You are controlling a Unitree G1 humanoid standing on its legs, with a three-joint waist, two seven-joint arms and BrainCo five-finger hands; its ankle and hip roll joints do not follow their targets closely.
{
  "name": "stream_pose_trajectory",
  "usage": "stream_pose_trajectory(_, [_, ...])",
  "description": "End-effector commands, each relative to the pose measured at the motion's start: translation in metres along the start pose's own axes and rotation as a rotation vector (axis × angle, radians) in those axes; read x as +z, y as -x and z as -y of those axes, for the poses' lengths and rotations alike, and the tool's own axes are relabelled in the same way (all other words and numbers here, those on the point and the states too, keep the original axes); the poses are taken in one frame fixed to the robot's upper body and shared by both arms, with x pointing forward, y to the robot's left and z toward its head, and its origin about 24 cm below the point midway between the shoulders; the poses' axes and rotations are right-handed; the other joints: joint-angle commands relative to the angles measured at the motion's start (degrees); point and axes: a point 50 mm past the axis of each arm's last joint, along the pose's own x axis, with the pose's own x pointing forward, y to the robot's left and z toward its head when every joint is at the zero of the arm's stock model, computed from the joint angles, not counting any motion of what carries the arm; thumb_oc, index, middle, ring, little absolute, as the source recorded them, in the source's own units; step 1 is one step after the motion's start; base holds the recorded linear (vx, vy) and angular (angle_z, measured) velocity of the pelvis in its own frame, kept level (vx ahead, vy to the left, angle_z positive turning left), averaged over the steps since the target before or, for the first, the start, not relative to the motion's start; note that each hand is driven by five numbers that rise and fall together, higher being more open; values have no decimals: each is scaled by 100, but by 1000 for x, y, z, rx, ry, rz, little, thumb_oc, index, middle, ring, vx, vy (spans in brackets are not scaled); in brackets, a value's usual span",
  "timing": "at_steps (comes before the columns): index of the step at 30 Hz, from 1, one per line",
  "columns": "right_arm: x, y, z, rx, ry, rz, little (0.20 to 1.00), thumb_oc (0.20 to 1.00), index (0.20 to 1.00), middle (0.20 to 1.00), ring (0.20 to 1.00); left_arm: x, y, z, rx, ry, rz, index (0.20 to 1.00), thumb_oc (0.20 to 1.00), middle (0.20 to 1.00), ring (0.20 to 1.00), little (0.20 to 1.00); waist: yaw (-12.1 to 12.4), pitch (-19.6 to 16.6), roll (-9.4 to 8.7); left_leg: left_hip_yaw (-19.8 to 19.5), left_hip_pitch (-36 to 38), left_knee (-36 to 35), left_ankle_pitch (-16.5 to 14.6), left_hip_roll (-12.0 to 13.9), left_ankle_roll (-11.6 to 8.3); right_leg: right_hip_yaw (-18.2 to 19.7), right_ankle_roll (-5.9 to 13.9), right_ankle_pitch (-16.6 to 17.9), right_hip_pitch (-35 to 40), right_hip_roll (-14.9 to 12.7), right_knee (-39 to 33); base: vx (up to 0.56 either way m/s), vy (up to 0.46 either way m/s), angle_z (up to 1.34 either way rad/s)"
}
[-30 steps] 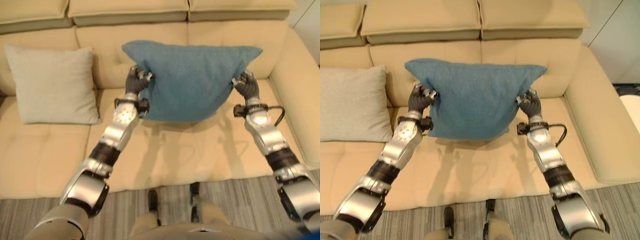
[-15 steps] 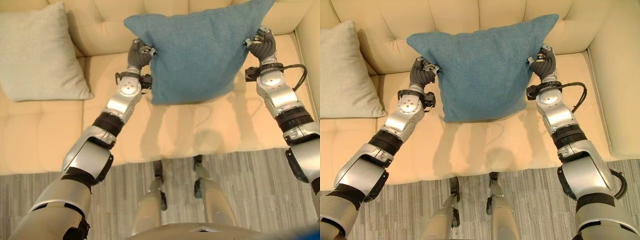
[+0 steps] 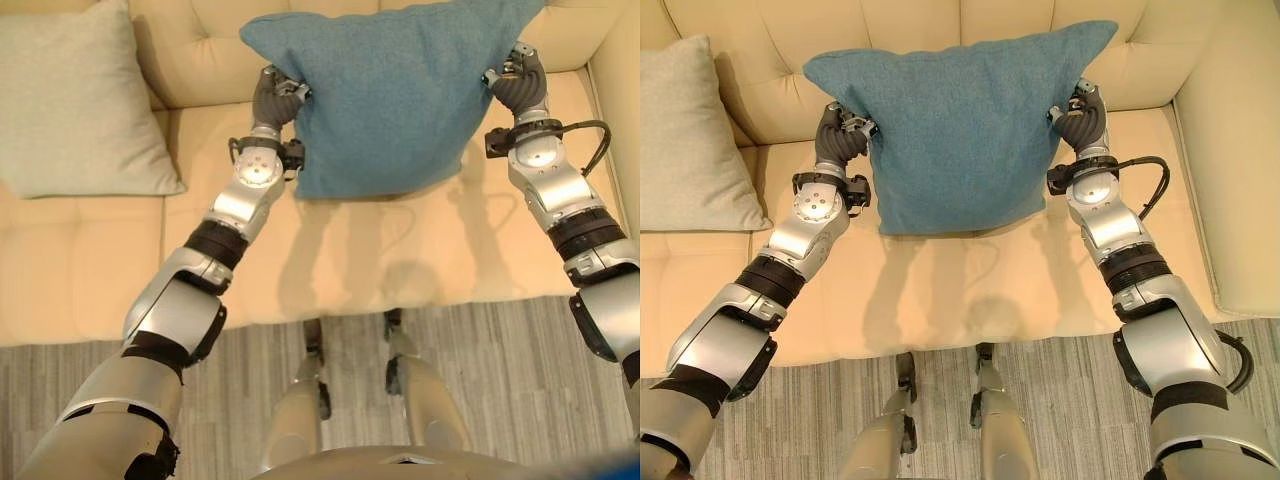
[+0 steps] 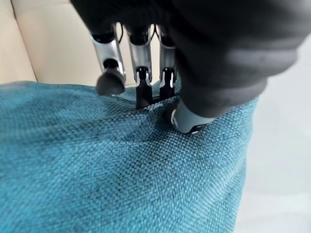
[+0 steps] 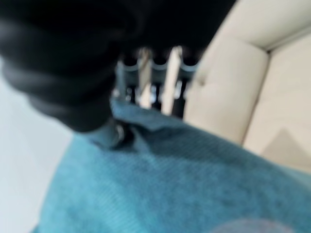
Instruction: Pick up all the scattered cushions and arrange them neatly on the sofa.
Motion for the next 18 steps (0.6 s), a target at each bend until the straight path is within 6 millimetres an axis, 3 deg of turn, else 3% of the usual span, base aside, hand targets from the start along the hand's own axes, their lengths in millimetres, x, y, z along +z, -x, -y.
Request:
stream_pose_trajectory(1, [106,-17,-3,-4,-135,368,200,200,200,200,200,99,-22,23,-92,56,382,200,200,200,200,200,130,-267,-51,-38,87,19,-56,1,-457,202,766,-821,-4,-161,831,0,0,0])
stream_pose_trajectory(6, [124,-22,-2,-13,-130,398,200,200,200,200,200,114,-28,26,-84,40,410,200,200,200,200,200,166,-273,-67,-49,96,19,-84,-10,-438,209,769,-821,18,-168,807,0,0,0])
stream_pose_trajectory(11, [130,-25,-2,-10,-114,403,200,200,200,200,200,120,-32,25,-74,32,410,200,200,200,200,200,187,-242,-73,-38,60,19,-73,-17,-438,213,773,-793,-14,-173,790,0,0,0])
stream_pose_trajectory(13, [118,-25,-3,-2,-87,358,200,200,200,200,200,111,-32,19,-68,-5,378,200,200,200,200,200,206,-149,-71,-62,25,19,-38,-20,-421,216,763,-799,-59,-178,828,0,0,0])
stream_pose_trajectory(15, [117,-25,-3,-2,-87,358,200,200,200,200,200,111,-32,19,-68,-5,377,200,200,200,200,200,206,-152,-72,-62,24,19,-38,-21,-421,216,763,-800,-61,-178,830,-11,-7,2])
stream_pose_trajectory(18, [96,-23,-8,0,-87,289,200,200,200,200,200,95,-36,10,-37,-62,309,200,200,200,200,200,185,35,-60,-55,-247,30,81,-31,-410,229,763,-770,-333,-197,928,-46,-18,5])
